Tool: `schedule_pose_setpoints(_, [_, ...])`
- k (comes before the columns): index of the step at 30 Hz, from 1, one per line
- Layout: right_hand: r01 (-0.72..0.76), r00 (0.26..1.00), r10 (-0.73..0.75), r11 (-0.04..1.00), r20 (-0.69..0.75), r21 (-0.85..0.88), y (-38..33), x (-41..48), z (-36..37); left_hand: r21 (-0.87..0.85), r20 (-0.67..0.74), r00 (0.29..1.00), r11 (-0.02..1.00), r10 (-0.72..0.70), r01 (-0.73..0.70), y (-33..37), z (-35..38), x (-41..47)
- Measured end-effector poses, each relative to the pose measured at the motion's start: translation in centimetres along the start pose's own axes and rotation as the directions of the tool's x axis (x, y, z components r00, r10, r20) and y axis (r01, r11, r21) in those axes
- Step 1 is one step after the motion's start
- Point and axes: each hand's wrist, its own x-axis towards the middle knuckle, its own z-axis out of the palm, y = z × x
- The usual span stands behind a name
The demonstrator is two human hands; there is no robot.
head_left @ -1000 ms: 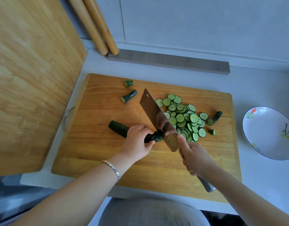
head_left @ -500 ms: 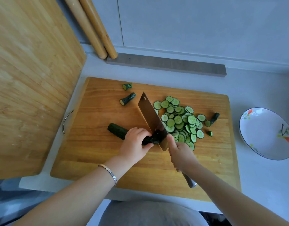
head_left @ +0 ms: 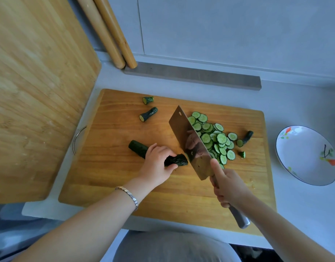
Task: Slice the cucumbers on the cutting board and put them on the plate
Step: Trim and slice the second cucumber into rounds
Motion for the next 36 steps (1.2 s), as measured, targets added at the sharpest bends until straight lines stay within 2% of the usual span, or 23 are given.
schedule_pose_setpoints(9, [0.02, 1.0, -0.02, 0.995, 0.001, -0.099, -0.6, -0.1, 0.1, 0.003, -0.008, 1.0, 1.0, -0.003, 0.003, 0.1, 0.2, 0.1])
schedule_pose_setpoints(18, [-0.033, 0.998, 0.039, 0.992, 0.047, -0.119, -0.5, 1.0, 1.4, 0.007, 0.002, 1.0, 1.0, 0.02, -0.02, -0.2, 0.2, 0.0])
schedule_pose_setpoints(22, [0.032, 0.999, -0.032, 0.999, -0.008, -0.027, 0.6, 1.4, 3.0, -0.001, 0.007, 1.0, 1.0, 0.02, -0.02, -0.3, 0.0, 0.2])
schedule_pose_setpoints(26, [0.017, 1.0, -0.016, 0.998, -0.027, 0.065, 0.3, 1.0, 2.4, -0.027, 0.012, 1.0, 0.999, -0.017, 0.017, -0.1, -0.2, 0.5])
schedule_pose_setpoints(36, [0.023, 1.0, -0.023, 1.0, 0.004, -0.02, -1.1, -0.4, 0.8, -0.03, 0.007, 0.999, 0.999, -0.036, 0.036, -0.1, 0.0, 0.4])
